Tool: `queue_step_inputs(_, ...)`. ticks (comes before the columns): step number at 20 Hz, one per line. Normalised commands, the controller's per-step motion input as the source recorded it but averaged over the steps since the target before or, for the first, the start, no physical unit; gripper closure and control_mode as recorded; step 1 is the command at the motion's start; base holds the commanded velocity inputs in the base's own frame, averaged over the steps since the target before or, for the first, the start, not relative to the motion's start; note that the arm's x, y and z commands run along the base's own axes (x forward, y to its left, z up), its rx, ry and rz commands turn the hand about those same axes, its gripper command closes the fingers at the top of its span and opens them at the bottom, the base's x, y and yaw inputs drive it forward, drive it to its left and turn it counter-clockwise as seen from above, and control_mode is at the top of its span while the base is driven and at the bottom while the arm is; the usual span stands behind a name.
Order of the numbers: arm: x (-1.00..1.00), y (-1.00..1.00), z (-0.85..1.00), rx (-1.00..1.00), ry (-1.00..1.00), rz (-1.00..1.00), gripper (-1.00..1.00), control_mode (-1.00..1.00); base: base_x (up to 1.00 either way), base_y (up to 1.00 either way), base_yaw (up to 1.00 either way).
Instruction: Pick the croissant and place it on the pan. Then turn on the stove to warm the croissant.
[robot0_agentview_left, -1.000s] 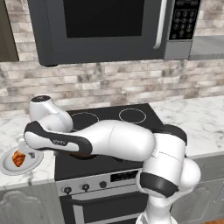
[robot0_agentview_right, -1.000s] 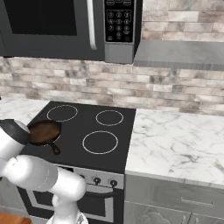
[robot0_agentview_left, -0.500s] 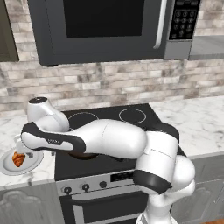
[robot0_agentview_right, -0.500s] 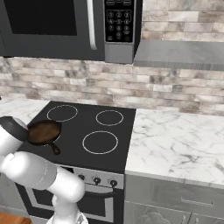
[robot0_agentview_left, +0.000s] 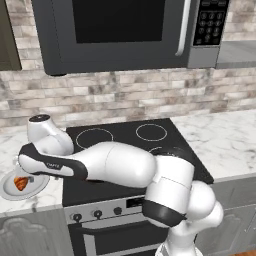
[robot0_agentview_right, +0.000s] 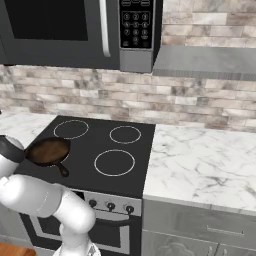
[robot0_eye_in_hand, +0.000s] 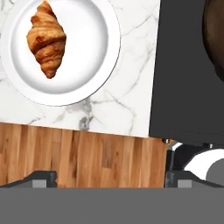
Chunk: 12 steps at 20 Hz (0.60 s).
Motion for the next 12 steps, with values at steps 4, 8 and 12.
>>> queue_step_inputs(4, 0.14, 0.25, -0.07, 0.0, 0.0, -0.04, -1.0, -1.0, 0.0, 0.0, 0.0)
queue_step_inputs(8, 0.09, 0.23, -0.05, 0.0, 0.0, -0.03, -1.0, -1.0, 0.0, 0.0, 0.0)
queue_step_inputs(12, 0.03, 0.18, -0.05, 0.0, 0.0, -0.01, -1.0, -1.0, 0.0, 0.0, 0.0)
